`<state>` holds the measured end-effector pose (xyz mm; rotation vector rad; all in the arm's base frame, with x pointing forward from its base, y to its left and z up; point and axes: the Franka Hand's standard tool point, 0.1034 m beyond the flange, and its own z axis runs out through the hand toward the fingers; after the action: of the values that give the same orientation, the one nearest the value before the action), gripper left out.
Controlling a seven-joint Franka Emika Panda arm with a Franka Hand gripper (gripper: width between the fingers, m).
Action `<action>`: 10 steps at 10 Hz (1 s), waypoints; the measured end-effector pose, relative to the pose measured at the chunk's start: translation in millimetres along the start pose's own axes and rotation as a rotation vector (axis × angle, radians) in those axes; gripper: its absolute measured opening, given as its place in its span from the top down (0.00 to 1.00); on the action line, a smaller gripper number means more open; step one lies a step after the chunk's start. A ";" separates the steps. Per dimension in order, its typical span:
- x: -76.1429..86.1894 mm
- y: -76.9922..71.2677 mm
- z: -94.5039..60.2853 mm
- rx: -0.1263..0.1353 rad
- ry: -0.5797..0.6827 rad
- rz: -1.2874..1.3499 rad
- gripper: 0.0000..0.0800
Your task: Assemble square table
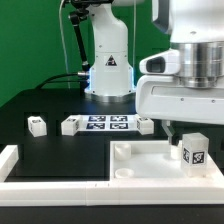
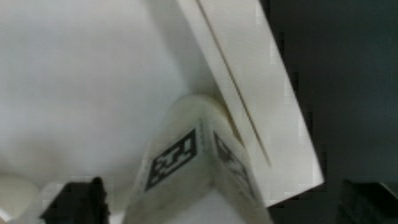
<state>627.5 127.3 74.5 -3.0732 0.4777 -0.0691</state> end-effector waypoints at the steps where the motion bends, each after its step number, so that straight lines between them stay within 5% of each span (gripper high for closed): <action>1: 1.7 -0.2 -1.1 0.002 0.016 -0.139 0.19; 3: 0.9 1.0 0.6 0.005 0.029 -0.169 0.19; 6: 2.2 4.9 1.6 0.002 0.028 -0.060 0.64; 10: 2.7 6.1 1.8 0.005 0.028 0.221 0.64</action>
Offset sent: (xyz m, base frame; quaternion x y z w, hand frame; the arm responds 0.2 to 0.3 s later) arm 0.0000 0.0000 0.0000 0.0000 0.0000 0.0650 0.9979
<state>628.4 120.8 72.6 -2.9950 0.8128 -0.1070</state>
